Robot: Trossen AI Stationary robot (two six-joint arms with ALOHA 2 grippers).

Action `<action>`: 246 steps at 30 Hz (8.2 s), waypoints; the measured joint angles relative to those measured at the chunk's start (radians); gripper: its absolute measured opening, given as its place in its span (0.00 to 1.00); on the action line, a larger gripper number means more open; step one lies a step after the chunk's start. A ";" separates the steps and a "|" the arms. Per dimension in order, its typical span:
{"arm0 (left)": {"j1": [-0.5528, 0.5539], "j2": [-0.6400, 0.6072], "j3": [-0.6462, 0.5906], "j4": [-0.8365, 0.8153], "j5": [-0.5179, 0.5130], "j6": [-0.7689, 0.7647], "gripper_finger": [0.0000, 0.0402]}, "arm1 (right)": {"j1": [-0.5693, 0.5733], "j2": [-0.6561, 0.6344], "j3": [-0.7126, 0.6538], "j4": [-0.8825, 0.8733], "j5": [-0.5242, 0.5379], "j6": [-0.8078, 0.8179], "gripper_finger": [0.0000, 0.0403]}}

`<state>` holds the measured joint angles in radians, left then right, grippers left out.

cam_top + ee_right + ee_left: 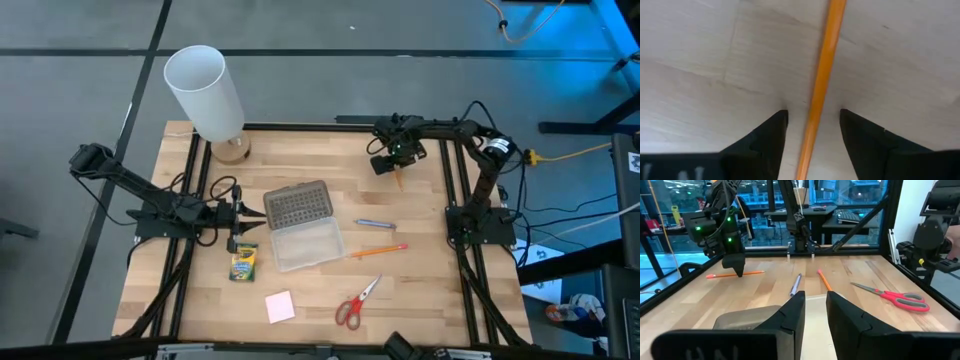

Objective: Pack school essentials
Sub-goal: Put the top orange pencil into the gray supply box

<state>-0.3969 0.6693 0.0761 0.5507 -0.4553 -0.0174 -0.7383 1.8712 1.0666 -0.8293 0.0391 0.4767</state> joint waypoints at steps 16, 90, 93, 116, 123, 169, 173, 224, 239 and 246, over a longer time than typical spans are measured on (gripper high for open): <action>0.000 0.000 0.000 0.000 0.000 -0.006 0.18 | 0.012 0.001 0.011 0.002 0.012 -0.066 0.03; 0.000 0.000 0.000 0.001 0.000 -0.006 0.18 | 0.380 0.132 0.172 0.397 0.161 -0.092 0.16; 0.000 0.000 0.000 0.001 0.000 -0.006 0.18 | 0.377 0.137 0.174 0.396 0.164 -0.092 0.07; -0.001 0.000 0.000 0.000 0.002 -0.007 0.18 | 0.535 0.079 0.449 0.140 0.202 -0.256 0.00; -0.001 0.000 0.000 0.000 0.003 -0.008 0.18 | 0.539 0.079 0.461 0.121 0.310 -0.301 0.08; 0.000 0.000 0.000 0.000 0.001 -0.024 0.18 | 0.434 0.333 0.472 0.250 0.092 -0.294 0.37; -0.001 0.000 0.000 0.000 0.001 -0.025 0.18 | 0.434 0.334 0.472 0.239 0.091 -0.289 0.16; -0.001 0.000 0.000 0.001 0.004 -0.033 0.18 | 0.838 0.208 0.675 0.288 -0.075 -0.431 0.05; -0.001 0.000 0.000 0.000 0.004 -0.033 0.18 | 0.803 0.185 0.840 -0.513 0.075 -0.314 0.31; -0.001 0.000 0.000 0.000 0.004 -0.051 0.18 | 0.829 0.055 0.615 -0.482 0.038 -0.214 0.31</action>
<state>-0.3977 0.6693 0.0761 0.5507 -0.4511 -0.0688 0.0903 1.9260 1.6821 -1.3113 0.0769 0.2624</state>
